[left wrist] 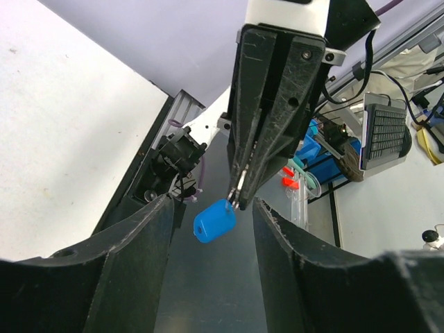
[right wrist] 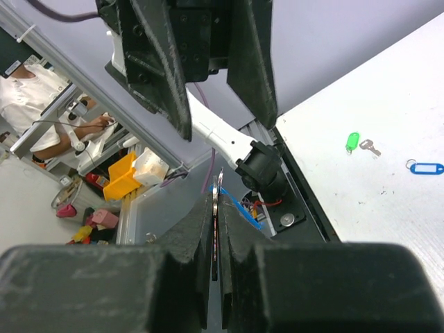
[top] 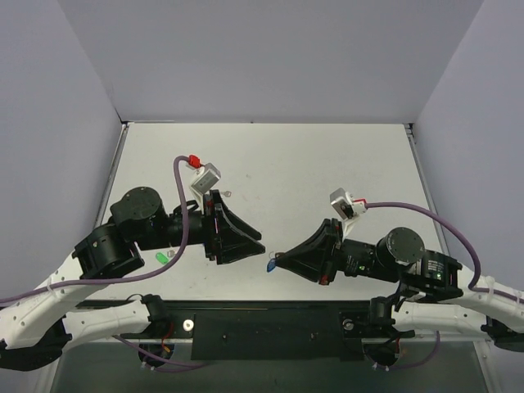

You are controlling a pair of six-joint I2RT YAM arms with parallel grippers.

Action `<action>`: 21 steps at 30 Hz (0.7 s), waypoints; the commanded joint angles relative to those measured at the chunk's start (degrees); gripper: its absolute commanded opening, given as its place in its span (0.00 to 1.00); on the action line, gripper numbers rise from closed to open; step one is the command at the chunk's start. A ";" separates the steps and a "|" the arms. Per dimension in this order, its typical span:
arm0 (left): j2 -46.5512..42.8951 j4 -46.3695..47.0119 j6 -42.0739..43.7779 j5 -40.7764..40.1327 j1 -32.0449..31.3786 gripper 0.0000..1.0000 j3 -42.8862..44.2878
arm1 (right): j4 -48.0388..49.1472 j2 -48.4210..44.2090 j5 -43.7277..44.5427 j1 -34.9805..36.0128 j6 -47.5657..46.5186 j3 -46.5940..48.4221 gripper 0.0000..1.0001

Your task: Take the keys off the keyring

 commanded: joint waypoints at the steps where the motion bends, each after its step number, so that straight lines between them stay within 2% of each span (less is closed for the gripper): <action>1: -1.76 2.15 -0.21 0.69 -0.13 0.57 -0.76 | 9.27 1.59 -7.71 -5.02 1.65 -1.55 0.00; 7: -3.35 1.46 1.18 2.62 -0.13 0.54 -2.26 | 17.27 4.13 -18.62 -11.97 8.51 -4.28 0.00; 12: -1.24 -3.90 5.31 1.41 -0.13 0.50 0.99 | 15.89 7.29 -19.96 -12.42 9.22 -2.36 0.00; 13: -1.24 -5.21 5.58 0.26 -0.13 0.49 1.26 | 11.62 7.82 -18.65 -12.51 9.39 -1.31 0.00; 14: -1.58 -6.45 5.50 -3.23 -0.13 0.49 1.26 | 6.96 9.13 -13.42 -13.20 9.31 2.53 0.00; 15: -1.94 -8.37 5.06 -5.61 -0.13 0.49 0.83 | -3.87 10.54 -11.71 -13.82 10.00 4.75 0.00; 16: -3.68 -9.17 3.58 -10.86 -0.04 0.49 0.30 | -8.16 13.08 -9.26 -15.13 10.62 9.90 0.00; 18: -6.75 -9.36 1.64 -14.84 -0.04 0.49 -3.30 | -28.05 18.08 -3.82 -16.28 13.60 17.37 0.00; 19: -7.64 -9.01 0.59 -15.82 -0.04 0.49 -5.66 | -32.33 20.72 -1.70 -16.72 16.48 21.17 0.00; 21: -11.85 -8.74 -3.27 -20.29 -0.04 0.50 -10.22 | -42.19 24.85 -1.58 -19.27 21.84 21.56 0.00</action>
